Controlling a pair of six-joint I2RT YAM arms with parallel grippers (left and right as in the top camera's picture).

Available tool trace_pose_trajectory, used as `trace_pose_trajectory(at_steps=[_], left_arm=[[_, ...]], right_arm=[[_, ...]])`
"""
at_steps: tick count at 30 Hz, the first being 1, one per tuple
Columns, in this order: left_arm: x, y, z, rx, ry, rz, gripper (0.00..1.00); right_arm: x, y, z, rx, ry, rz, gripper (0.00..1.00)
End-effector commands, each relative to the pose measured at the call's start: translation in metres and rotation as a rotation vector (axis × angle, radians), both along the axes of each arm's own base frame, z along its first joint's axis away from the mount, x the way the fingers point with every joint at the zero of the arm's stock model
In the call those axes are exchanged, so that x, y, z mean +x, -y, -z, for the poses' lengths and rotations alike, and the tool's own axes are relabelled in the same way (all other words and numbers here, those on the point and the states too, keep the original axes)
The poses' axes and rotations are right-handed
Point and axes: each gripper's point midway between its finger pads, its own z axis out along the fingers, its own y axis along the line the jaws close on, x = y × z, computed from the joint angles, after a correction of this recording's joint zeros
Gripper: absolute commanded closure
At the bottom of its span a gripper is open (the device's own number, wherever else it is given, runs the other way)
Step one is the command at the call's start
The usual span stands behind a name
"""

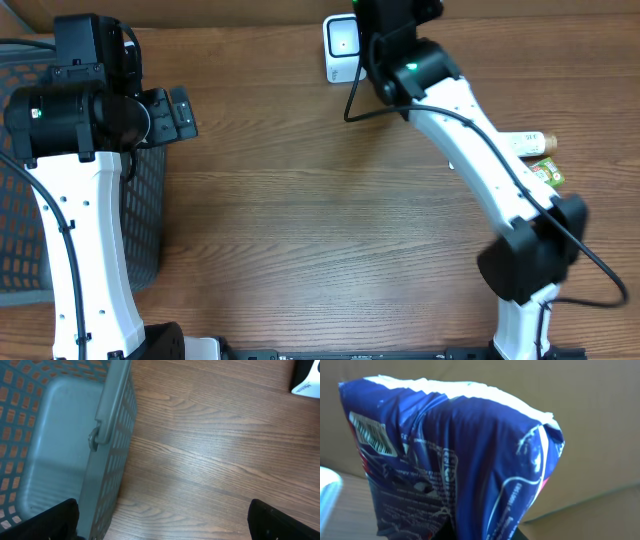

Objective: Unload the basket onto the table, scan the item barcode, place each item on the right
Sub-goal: 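Raise the pack and hold its barcode in front of the white scanner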

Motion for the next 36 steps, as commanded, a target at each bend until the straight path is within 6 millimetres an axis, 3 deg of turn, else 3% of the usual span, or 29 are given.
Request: trace_pose_trajectory(at_steps=[1, 8, 19, 24, 36], left_arm=[[0.0, 0.002, -0.008, -0.004, 0.024, 0.001, 0.0], [0.0, 0.002, -0.008, -0.004, 0.024, 0.001, 0.0], [0.0, 0.002, -0.008, -0.004, 0.024, 0.001, 0.0], [0.0, 0.001, -0.008, -0.004, 0.024, -0.001, 0.01], [0.0, 0.002, -0.008, -0.004, 0.024, 0.002, 0.0]], right_arm=[[0.01, 0.001, 0.001, -0.275, -0.057, -0.002, 0.96], [0.043, -0.019, 0.023, -0.501, -0.034, -0.037, 0.96], [0.073, -0.052, 0.094, -0.602, -0.075, -0.178, 0.96], [0.077, -0.061, 0.105, -0.603, -0.071, -0.232, 0.96], [0.084, -0.063, 0.125, -0.593, -0.062, -0.232, 0.96]])
